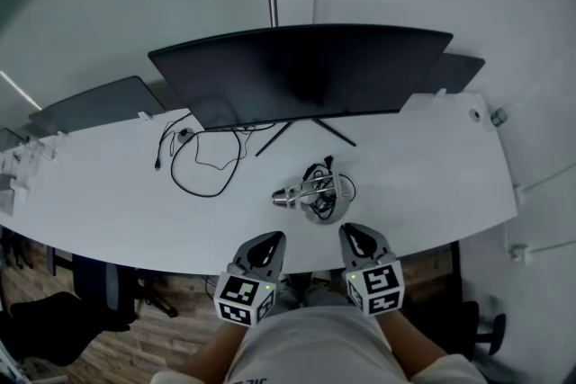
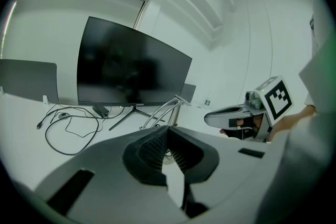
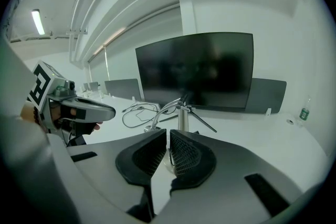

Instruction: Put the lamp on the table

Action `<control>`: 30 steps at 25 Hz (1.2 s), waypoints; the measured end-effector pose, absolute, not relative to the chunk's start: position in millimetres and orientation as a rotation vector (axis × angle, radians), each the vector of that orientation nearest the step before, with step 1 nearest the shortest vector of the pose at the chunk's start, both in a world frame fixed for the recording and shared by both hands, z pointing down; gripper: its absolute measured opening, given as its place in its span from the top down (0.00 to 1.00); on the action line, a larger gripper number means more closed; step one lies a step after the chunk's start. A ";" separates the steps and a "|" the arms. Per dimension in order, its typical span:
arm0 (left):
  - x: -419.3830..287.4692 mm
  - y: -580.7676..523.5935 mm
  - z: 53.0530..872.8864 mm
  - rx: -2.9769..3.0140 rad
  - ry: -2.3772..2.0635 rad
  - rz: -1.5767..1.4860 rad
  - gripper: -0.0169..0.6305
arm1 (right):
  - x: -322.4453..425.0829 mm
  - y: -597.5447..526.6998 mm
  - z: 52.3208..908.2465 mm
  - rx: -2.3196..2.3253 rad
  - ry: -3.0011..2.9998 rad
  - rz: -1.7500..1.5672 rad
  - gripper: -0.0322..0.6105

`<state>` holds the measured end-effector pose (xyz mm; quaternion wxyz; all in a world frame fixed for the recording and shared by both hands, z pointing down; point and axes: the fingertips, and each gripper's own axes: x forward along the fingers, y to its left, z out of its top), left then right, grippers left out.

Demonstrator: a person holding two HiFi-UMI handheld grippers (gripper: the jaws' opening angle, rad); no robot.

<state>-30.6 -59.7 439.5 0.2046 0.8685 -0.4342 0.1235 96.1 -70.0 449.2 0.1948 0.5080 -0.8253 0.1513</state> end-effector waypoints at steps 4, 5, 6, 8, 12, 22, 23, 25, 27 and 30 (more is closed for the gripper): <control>-29.2 -60.2 440.1 2.422 -1.209 0.351 0.97 | 97.2 -70.1 444.3 1.432 -2.333 0.467 0.89; -28.8 -60.4 440.3 2.423 -1.208 0.350 0.97 | 97.2 -70.2 443.8 1.431 -2.337 0.472 0.89; -28.6 -60.7 440.2 2.424 -1.208 0.349 0.97 | 96.9 -70.1 443.3 1.428 -2.340 0.473 0.89; -29.2 -61.4 439.7 2.422 -1.215 0.342 0.97 | 96.2 -69.2 442.7 1.421 -2.346 0.470 0.89; -29.2 -63.0 438.9 2.422 -1.222 0.339 0.97 | 94.3 -68.4 443.4 1.405 -2.355 0.468 0.90; -25.4 -63.1 437.4 2.422 -1.219 0.338 0.97 | 93.1 -67.4 445.0 1.391 -2.361 0.475 0.90; -25.3 -63.2 437.6 2.422 -1.219 0.338 0.97 | 93.7 -67.4 444.9 1.392 -2.360 0.473 0.90; -25.5 -63.1 438.3 2.423 -1.220 0.336 0.97 | 94.8 -67.4 445.0 1.395 -2.358 0.466 0.90; -25.2 -62.6 438.5 2.423 -1.219 0.337 0.97 | 95.7 -67.2 445.4 1.395 -2.355 0.462 0.90; -24.2 -61.8 437.8 2.424 -1.217 0.336 0.97 | 96.4 -66.9 446.3 1.396 -2.349 0.462 0.90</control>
